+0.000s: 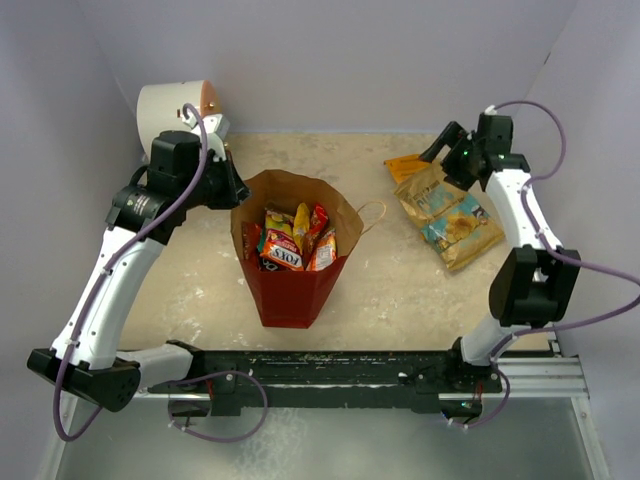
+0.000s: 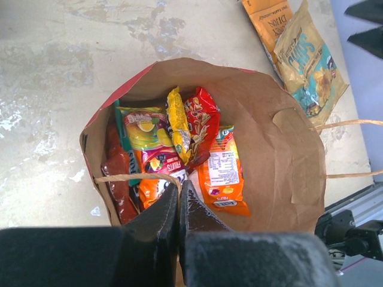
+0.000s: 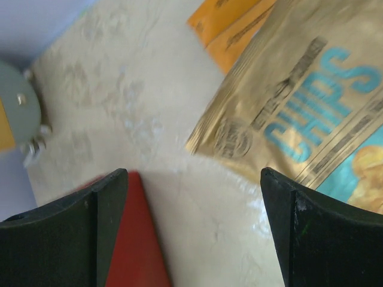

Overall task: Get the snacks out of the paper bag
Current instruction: Adjust the paper bag at the center of the board.

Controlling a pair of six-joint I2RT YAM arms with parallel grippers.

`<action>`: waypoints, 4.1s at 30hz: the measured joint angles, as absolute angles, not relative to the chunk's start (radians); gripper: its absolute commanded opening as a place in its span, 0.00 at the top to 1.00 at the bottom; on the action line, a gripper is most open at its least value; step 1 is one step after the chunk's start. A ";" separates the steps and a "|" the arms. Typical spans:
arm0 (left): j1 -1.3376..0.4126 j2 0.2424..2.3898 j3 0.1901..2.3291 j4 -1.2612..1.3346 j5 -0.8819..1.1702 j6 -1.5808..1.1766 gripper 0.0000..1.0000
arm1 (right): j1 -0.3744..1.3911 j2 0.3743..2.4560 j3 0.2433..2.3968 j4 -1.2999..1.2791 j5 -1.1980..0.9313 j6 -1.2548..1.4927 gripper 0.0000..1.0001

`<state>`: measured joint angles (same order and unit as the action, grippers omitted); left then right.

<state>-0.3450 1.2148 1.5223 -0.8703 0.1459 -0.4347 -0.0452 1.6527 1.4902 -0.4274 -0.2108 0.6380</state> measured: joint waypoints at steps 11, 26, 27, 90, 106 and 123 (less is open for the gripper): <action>-0.345 1.216 1.505 -0.846 0.175 -0.582 0.90 | 0.316 1.507 1.448 -0.496 -0.398 0.569 0.08; -0.343 1.245 1.535 -0.858 0.187 -0.721 1.00 | 0.322 1.288 1.394 -0.712 -0.458 0.503 0.51; -0.343 1.245 1.541 -0.859 0.187 -0.723 1.00 | 0.322 1.290 1.390 -0.724 -0.463 0.492 0.59; -0.309 1.295 1.673 -0.801 0.324 -0.754 1.00 | 0.900 1.332 1.222 -0.501 -0.269 0.596 0.98; 0.039 1.669 2.037 -0.859 0.420 -0.659 1.00 | 0.797 1.667 1.677 -0.566 -0.301 0.529 0.99; -0.133 1.413 1.578 -0.615 0.680 -0.679 1.00 | 0.813 1.497 1.219 -0.513 -0.354 0.459 0.86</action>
<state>-0.1329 1.4132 1.5780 -0.6147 0.6800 -0.6792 0.8135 1.4971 1.2186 -0.5133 -0.3542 0.4587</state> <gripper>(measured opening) 0.009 0.099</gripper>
